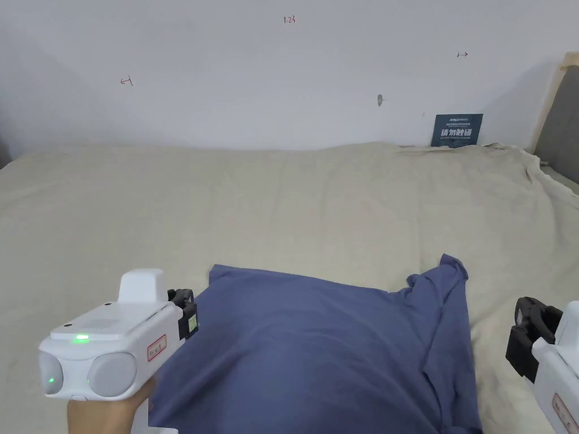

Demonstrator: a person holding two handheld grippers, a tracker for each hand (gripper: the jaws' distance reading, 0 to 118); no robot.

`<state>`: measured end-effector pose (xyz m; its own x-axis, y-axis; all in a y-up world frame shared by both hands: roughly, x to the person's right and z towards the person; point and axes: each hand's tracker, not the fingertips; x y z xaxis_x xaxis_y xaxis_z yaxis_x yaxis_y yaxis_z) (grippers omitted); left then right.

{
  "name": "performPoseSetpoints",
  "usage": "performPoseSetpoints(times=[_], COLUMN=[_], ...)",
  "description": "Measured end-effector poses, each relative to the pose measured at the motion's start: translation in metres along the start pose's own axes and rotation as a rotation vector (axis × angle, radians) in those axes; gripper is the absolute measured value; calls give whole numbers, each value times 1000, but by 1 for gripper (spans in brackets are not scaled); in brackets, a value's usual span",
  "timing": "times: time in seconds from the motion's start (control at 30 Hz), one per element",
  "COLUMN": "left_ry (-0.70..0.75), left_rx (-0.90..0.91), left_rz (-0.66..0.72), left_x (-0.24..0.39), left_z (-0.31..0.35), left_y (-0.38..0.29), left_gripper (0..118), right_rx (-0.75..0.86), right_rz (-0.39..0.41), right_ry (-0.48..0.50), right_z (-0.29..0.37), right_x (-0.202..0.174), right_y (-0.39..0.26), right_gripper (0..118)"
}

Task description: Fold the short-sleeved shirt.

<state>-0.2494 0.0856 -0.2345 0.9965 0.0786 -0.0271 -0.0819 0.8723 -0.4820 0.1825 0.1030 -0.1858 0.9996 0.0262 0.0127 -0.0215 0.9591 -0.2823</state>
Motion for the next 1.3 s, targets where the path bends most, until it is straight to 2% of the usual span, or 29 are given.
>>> performPoseSetpoints(times=[0.2, 0.43, 0.47, 0.5, 0.6, 0.73, 0.87, 0.97, 1.13, 1.17, 1.2, 1.3], left_ry=[-47, -42, -38, -30, 11, 28, 57, 88, 76, 56, 43, 30], left_rx=[-83, -266, -296, -346, -452, -474, -565, -574, -595, -584, -580, -565], left_rz=[-9, -42, -47, -57, -84, -100, -94, -131, -104, -98, -101, -144], left_x=[-13, -29, -31, -33, -38, -41, -42, -37, -26, -26, -24, -17], left_z=[-78, -205, -225, -244, -293, -337, -370, -382, -382, -380, -377, -367], left_y=[35, 75, 79, 80, 84, 75, 61, 47, 35, 36, 36, 35], left_gripper=[0, 2, 9, 25, 92, 101, 100, 91, 47, 31, 7, 3], right_rx=[-12, -52, -59, -64, -80, -114, -140, -139, -159, -165, -170, -215], right_rz=[-12, 1, 4, 5, 6, 10, 12, 8, 6, 5, 2, -8], right_ry=[-7, -20, -21, -22, -28, -23, -28, -36, -44, -44, -42, -37], right_z=[-29, -82, -89, -96, -116, -140, -154, -158, -164, -166, -168, -187], right_x=[4, 2, 1, 0, -2, 0, 1, 5, 13, 14, 16, 26], right_y=[2, 5, 5, 4, 0, -9, -15, -19, -23, -22, -22, -20], right_gripper=[0, 0, 0, 0, 0, 0, 0, 0, 0, 0, 0, 0])
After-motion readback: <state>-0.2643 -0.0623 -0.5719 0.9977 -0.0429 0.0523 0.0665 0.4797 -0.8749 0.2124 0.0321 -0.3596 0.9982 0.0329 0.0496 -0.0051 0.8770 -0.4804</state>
